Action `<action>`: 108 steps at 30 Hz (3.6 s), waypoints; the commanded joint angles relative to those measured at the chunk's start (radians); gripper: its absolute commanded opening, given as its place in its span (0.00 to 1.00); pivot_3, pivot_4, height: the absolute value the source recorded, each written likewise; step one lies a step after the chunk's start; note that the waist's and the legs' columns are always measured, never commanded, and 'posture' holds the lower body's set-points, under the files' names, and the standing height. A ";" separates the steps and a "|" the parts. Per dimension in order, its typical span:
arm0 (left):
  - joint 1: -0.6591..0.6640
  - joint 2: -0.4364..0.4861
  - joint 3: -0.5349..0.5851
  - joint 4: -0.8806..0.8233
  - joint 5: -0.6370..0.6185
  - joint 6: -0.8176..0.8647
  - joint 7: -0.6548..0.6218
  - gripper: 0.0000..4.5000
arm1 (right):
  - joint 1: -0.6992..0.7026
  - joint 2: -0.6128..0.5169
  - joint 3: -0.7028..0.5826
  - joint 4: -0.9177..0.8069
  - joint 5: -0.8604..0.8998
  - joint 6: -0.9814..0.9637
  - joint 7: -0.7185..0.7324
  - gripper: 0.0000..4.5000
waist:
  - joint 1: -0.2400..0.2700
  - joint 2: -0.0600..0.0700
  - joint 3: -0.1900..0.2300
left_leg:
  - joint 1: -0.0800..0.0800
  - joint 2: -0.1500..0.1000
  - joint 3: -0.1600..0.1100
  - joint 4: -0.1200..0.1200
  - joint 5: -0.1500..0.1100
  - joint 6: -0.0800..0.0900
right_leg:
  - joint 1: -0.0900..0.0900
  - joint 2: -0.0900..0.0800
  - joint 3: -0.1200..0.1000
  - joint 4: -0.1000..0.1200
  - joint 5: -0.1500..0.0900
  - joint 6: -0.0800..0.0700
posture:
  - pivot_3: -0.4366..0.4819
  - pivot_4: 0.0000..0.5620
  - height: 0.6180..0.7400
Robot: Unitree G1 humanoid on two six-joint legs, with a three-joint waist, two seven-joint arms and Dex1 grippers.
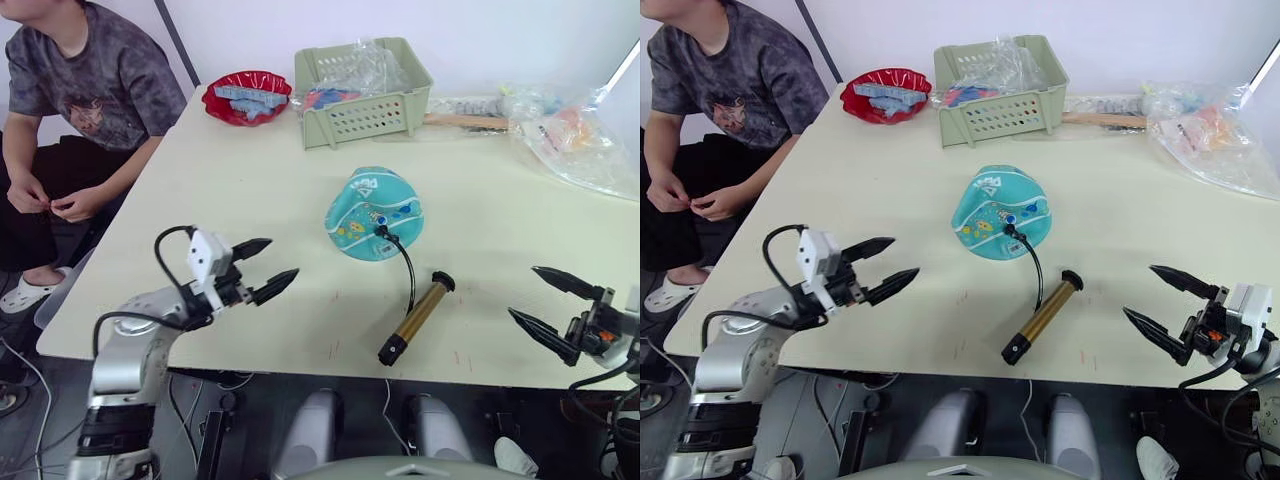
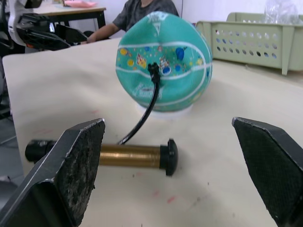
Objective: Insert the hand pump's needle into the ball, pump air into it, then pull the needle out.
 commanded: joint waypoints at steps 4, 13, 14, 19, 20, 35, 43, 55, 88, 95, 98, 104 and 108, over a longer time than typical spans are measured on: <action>0.037 0.068 0.064 0.121 -0.008 -0.113 -0.108 0.99 | 0.004 -0.044 -0.071 0.053 0.034 -0.033 0.045 1.00 | -0.001 0.000 0.000 | 0.000 0.000 0.000 0.000 0.000 0.000 | 0.000 0.000 0.000 0.000 0.000 0.000 | 0.48 0.27 1.00; 0.018 0.127 0.091 0.248 -0.026 -0.181 -0.225 0.99 | 0.001 -0.103 -0.136 0.166 0.043 -0.057 0.114 1.00 | 0.001 0.000 0.000 | 0.000 0.000 0.001 0.000 0.000 0.000 | 0.000 0.000 0.000 0.000 0.000 0.000 | 0.48 0.27 1.00; 0.017 0.124 0.084 0.234 -0.027 -0.174 -0.227 0.99 | 0.002 -0.104 -0.135 0.170 0.042 -0.061 0.120 1.00 | 0.000 0.000 0.000 | 0.000 0.001 0.001 0.000 0.000 0.000 | 0.000 0.000 0.000 0.000 0.000 -0.001 | 0.48 0.27 1.00; 0.012 0.117 0.023 0.095 -0.039 -0.102 -0.209 0.99 | 0.021 -0.106 -0.127 0.153 0.052 -0.063 0.157 1.00 | -0.001 0.000 0.000 | 0.001 0.001 0.001 0.000 0.000 0.000 | 0.000 0.000 0.001 0.001 0.001 -0.001 | 0.48 0.27 1.00; 0.010 0.117 0.016 0.076 -0.039 -0.090 -0.203 0.99 | 0.024 -0.107 -0.125 0.149 0.054 -0.059 0.161 1.00 | 0.000 0.000 0.000 | 0.001 0.001 0.001 0.000 0.000 0.000 | 0.000 0.000 0.001 0.001 0.001 -0.001 | 0.48 0.27 1.00; -0.171 0.031 -0.320 -0.225 0.014 0.226 -0.012 0.99 | 0.079 -0.146 -0.100 0.018 0.114 0.020 0.291 1.00 | -0.001 0.001 0.000 | 0.002 0.000 0.001 0.003 0.000 0.000 | 0.001 0.003 0.002 0.002 0.001 -0.002 | 0.48 0.27 1.00; -0.323 -0.021 -0.487 -0.251 0.057 0.436 0.053 0.99 | 0.059 -0.137 -0.094 -0.010 0.114 0.033 0.275 1.00 | 0.000 0.001 0.000 | 0.002 0.001 0.001 0.004 0.000 0.000 | 0.001 0.005 0.002 0.002 0.002 -0.002 | 0.48 0.27 1.00; -0.442 -0.171 -0.708 -0.220 0.143 0.636 0.168 0.99 | 0.024 -0.122 -0.056 -0.056 0.107 0.024 0.244 1.00 | -0.001 0.001 0.000 | 0.001 0.001 0.001 0.005 0.000 0.000 | 0.001 0.006 0.002 0.004 0.002 -0.002 | 0.48 0.27 1.00; -0.513 -0.295 -0.857 -0.074 0.219 0.834 0.314 0.46 | -0.006 -0.073 0.012 -0.030 0.056 -0.041 0.209 1.00 | -0.001 0.001 0.000 | 0.001 0.001 0.001 0.019 0.000 0.000 | 0.001 0.006 0.004 0.017 0.001 -0.002 | 0.48 0.27 1.00; -0.504 -0.284 -0.825 -0.079 0.212 0.808 0.311 0.23 | -0.018 -0.066 0.027 -0.027 0.054 -0.042 0.201 1.00 | -0.001 0.001 0.000 | 0.001 0.001 0.001 0.019 0.000 0.000 | 0.001 0.006 0.004 0.017 0.001 -0.002 | 0.48 0.27 1.00; -0.496 -0.275 -0.809 -0.081 0.200 0.780 0.293 0.23 | -0.026 -0.062 0.030 -0.026 0.056 -0.037 0.194 1.00 | -0.001 0.001 0.000 | 0.001 0.001 0.001 0.019 0.000 0.000 | 0.001 0.006 0.004 0.016 0.002 -0.002 | 0.48 0.27 1.00; -0.444 -0.234 -0.750 -0.091 0.217 0.539 0.243 0.23 | -0.038 -0.015 0.043 -0.091 0.082 0.072 0.035 1.00 | -0.001 0.002 0.000 | 0.001 0.002 0.001 0.019 0.000 0.000 | 0.000 0.006 0.004 0.017 0.002 -0.003 | 0.48 0.27 1.00; -0.394 -0.218 -0.721 -0.086 0.228 0.382 0.218 0.23 | -0.044 0.044 0.056 -0.148 0.094 0.125 -0.091 1.00 | 0.000 0.002 0.000 | 0.001 0.005 0.001 0.019 0.000 0.000 | 0.000 0.006 0.005 0.016 0.002 -0.003 | 0.48 0.27 1.00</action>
